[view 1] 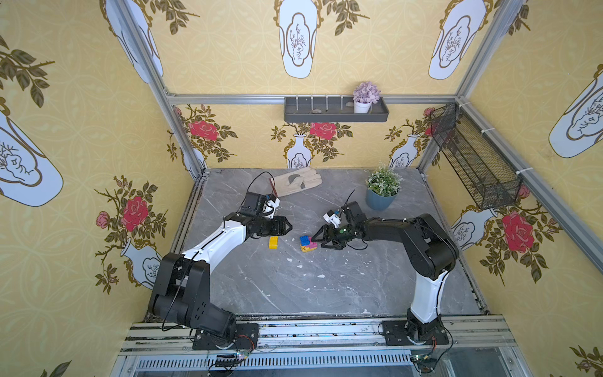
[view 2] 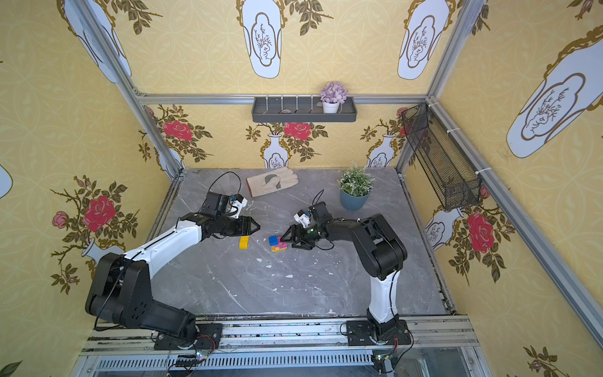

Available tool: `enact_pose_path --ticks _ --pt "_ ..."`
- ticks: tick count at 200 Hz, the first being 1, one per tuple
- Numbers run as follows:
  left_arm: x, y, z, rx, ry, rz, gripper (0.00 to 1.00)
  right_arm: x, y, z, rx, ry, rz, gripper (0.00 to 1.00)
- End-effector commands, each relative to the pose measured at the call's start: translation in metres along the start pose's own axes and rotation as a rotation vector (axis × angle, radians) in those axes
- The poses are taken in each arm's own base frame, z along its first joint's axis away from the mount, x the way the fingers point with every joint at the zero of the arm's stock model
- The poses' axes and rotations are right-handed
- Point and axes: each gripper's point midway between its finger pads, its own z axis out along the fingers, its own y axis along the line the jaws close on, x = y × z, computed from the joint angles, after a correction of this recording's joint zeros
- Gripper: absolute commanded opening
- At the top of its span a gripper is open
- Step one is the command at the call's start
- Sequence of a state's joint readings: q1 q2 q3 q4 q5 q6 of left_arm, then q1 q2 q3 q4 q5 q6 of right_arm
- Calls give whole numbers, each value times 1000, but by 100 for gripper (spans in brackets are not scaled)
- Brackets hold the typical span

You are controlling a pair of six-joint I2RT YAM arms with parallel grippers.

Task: Assemble the letter s with lego
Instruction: Adjust the lego brick from the lego brick, then pick up the lego brick from the center of the board, then move the lego brick at the center of the board.

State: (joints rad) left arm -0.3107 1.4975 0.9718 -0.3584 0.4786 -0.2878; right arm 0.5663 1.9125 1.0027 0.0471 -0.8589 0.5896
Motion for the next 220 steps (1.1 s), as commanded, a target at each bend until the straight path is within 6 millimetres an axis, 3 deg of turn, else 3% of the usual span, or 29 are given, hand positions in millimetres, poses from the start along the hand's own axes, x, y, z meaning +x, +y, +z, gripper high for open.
enact_pose_path --ticks 1,29,79,150,220 --pt "2 2 -2 -15 -3 2 66 -5 8 -8 -1 -29 -35 85" --pt "8 8 -3 -42 0 -15 67 -8 17 -19 -19 -52 -57 88" --pt "42 47 4 -204 83 -89 67 -1 18 -17 -108 6 -85 89" --pt "53 74 10 -322 134 -82 67 0 13 -6 -178 31 -107 88" --pt "50 106 23 -463 195 -28 62 5 10 -6 -175 36 -103 87"
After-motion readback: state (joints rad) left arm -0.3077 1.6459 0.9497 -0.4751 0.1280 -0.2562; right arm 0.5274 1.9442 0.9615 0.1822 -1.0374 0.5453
